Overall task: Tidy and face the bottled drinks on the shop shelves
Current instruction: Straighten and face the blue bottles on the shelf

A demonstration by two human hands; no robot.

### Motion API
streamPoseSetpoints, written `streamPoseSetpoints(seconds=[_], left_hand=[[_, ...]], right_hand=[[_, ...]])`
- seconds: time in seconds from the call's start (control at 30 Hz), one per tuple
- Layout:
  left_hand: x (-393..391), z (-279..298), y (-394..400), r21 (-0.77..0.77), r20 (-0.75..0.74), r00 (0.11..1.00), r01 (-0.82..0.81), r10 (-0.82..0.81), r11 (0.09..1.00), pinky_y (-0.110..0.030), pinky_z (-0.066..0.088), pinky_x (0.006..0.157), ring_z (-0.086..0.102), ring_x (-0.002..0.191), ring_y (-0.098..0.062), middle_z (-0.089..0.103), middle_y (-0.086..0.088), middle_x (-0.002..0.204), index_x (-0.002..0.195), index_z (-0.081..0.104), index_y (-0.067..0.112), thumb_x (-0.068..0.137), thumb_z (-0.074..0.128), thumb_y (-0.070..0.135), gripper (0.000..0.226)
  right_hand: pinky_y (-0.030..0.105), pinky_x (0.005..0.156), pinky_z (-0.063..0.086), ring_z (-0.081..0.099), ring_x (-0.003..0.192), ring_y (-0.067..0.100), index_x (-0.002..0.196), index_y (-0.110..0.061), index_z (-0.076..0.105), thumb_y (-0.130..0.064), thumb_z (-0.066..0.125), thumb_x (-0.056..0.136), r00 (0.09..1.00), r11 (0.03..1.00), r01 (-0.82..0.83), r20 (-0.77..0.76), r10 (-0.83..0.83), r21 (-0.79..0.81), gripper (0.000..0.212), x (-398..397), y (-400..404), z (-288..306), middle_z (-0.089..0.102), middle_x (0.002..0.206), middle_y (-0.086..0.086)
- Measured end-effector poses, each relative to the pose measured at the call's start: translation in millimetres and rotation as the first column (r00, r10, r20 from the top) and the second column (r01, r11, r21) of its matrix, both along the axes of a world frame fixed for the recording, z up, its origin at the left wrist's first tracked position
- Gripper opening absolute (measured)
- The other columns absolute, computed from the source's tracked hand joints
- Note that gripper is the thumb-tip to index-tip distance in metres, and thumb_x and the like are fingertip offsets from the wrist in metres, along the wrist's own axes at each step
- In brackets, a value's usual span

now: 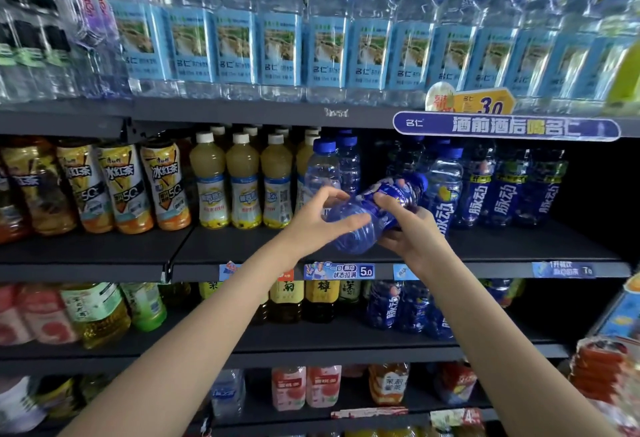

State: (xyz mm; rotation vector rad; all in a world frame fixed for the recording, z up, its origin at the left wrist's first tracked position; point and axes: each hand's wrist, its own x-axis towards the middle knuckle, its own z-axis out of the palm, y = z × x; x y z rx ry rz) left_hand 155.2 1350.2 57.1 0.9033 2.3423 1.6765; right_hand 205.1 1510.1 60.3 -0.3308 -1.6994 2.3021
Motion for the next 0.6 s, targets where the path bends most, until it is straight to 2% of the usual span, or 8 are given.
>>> streamPoseSetpoints(seconds=[0.07,0.17,0.27,0.33,0.4,0.43,0.5,0.6], left_hand=[[-5,1,0,0.027,0.182,0.983,0.021,-0.026,0.999,-0.035,0.048,0.092,0.060,0.105,-0.014,0.060,0.004,0.115,0.110,0.056,0.026,0.079,0.066,0.047,0.038],[-12,4,2,0.070,0.256,0.966,0.006,-0.023,0.998,-0.037,0.048,0.097,0.058,0.112,-0.015,0.059,-0.001,0.123,0.106,0.058,0.028,0.070,0.063,0.056,0.046],[-18,11,8,0.181,0.293,0.954,0.012,-0.066,0.983,-0.041,0.045,0.101,0.055,0.116,-0.020,0.057,-0.005,0.127,0.107,0.058,0.029,0.061,0.066,0.058,0.055],[-22,16,14,0.274,0.321,0.940,0.028,-0.118,0.961,-0.034,0.052,0.087,0.064,0.097,-0.015,0.065,-0.003,0.111,0.106,0.057,0.026,0.068,0.069,0.047,0.045],[-22,17,20,0.300,0.314,0.943,0.009,-0.108,0.954,-0.026,0.052,0.062,0.063,0.071,-0.009,0.066,0.002,0.092,0.103,0.056,0.025,0.080,0.068,0.030,0.027],[-22,16,22,0.313,0.308,0.948,-0.024,-0.077,0.950,-0.025,0.051,0.060,0.063,0.069,-0.007,0.066,0.002,0.091,0.102,0.056,0.026,0.082,0.068,0.025,0.023],[-20,13,25,0.365,0.274,0.962,-0.109,0.005,0.925,-0.028,0.051,0.066,0.065,0.079,-0.009,0.067,0.001,0.098,0.102,0.055,0.027,0.079,0.072,0.020,0.030],[-21,13,33,0.385,0.090,0.974,-0.228,0.209,0.894,-0.030,0.050,0.082,0.063,0.095,-0.009,0.064,0.004,0.107,0.112,0.047,0.026,0.068,0.082,0.021,0.056]], right_hand=[[0.032,0.065,0.059,0.069,0.088,0.021,0.126,-0.009,0.047,-0.014,0.077,0.076,0.999,0.992,0.043,-0.037,-0.038,0.118,0.059,-1,2,-1,0.067,0.107,0.008],[0.038,0.085,0.056,0.065,0.098,0.014,0.133,-0.019,0.039,-0.013,0.081,0.071,0.993,0.903,0.080,-0.109,-0.037,0.422,0.075,-1,8,-3,0.063,0.114,-0.001],[0.037,0.092,0.051,0.062,0.103,0.009,0.146,-0.027,0.024,-0.014,0.081,0.072,0.985,0.778,-0.007,-0.130,0.114,0.628,0.094,3,15,-1,0.055,0.120,-0.012],[0.039,0.092,0.052,0.063,0.105,0.014,0.146,-0.035,0.021,-0.010,0.079,0.073,0.965,0.708,-0.094,-0.110,0.236,0.700,0.097,5,18,-1,0.051,0.124,-0.017],[0.040,0.088,0.055,0.065,0.103,0.016,0.143,-0.042,0.023,-0.008,0.078,0.074,0.940,0.655,-0.170,-0.080,0.333,0.736,0.094,8,20,-3,0.047,0.131,-0.013],[0.039,0.087,0.056,0.066,0.100,0.016,0.141,-0.043,0.025,-0.008,0.078,0.075,0.932,0.648,-0.190,-0.072,0.356,0.738,0.092,8,21,-3,0.046,0.134,-0.010],[0.037,0.089,0.054,0.064,0.099,0.014,0.142,-0.039,0.027,-0.012,0.079,0.075,0.940,0.626,-0.144,-0.092,0.329,0.767,0.090,8,20,-4,0.045,0.134,-0.010],[0.025,0.097,0.043,0.049,0.112,0.010,0.146,-0.025,0.026,-0.025,0.079,0.075,0.984,0.448,0.070,-0.135,0.114,0.891,0.089,5,9,-8,0.042,0.136,-0.003]])
